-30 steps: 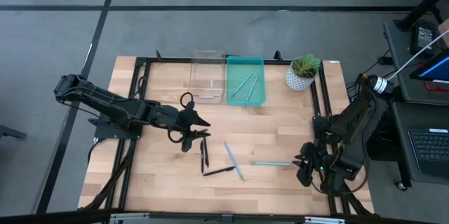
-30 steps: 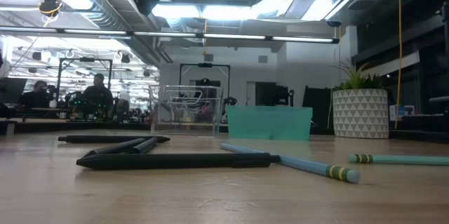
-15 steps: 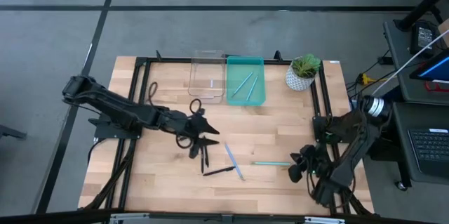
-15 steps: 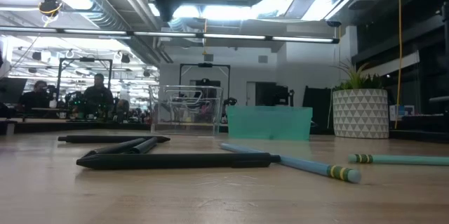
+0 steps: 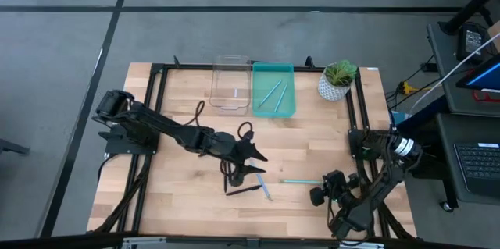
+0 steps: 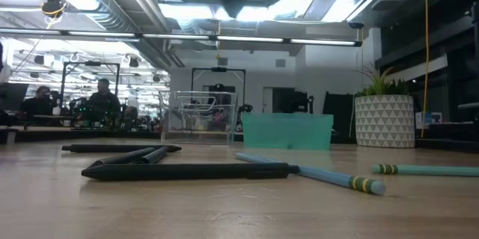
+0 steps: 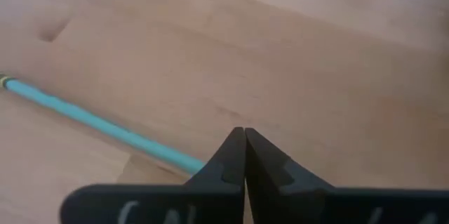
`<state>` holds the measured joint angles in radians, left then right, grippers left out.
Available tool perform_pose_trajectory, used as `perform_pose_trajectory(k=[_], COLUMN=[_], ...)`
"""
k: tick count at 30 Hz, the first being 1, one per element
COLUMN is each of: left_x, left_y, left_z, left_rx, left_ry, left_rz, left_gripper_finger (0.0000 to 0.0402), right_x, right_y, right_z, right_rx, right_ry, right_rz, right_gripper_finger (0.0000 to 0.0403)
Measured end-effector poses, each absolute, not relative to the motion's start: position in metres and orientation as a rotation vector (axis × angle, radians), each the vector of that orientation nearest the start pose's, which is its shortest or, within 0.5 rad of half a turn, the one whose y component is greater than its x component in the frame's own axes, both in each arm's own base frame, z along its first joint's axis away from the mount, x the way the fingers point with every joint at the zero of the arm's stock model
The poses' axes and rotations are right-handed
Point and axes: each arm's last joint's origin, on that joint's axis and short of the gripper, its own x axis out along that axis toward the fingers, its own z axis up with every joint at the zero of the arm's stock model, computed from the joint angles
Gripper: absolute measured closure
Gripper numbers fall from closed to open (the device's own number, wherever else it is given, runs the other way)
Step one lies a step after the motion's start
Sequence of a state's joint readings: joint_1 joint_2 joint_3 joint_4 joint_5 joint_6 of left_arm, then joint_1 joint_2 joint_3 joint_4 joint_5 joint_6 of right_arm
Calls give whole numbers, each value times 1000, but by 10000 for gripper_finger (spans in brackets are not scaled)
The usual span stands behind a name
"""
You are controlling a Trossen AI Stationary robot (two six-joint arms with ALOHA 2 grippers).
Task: Sort pens & pencils
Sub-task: Put the light blue pencil into the light blue bin
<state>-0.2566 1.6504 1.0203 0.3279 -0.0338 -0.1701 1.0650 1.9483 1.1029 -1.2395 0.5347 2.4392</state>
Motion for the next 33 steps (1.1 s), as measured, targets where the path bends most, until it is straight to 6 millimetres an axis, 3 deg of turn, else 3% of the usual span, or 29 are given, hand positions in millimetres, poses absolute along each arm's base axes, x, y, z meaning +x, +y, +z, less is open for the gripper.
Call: perform_pose_trajectory(k=[7, 14, 18, 24, 28, 33], left_x=[369, 368, 368, 367, 366, 366], left_y=[-103, -106, -107, -110, -111, -111], left_z=[241, 240, 241, 240, 240, 240], left_rx=[-121, -121, -122, -121, -111, -101], left_ry=[319, 322, 321, 322, 321, 320], left_rz=[-215, -222, -225, -227, -230, -232], left_gripper_finger=[228, 228, 228, 228, 228, 228], right_x=[171, 170, 162, 125, 113, 113], right_y=[223, 227, 233, 253, 260, 269], right_z=[133, 131, 131, 132, 118, 93], right_rx=[498, 414, 353, 365, 310, 269], right_ry=[731, 874, 945, 595, 582, 573], right_rz=[-1238, -1181, -1136, -907, -866, -844], right_gripper_finger=[396, 387, 389, 397, 394, 397])
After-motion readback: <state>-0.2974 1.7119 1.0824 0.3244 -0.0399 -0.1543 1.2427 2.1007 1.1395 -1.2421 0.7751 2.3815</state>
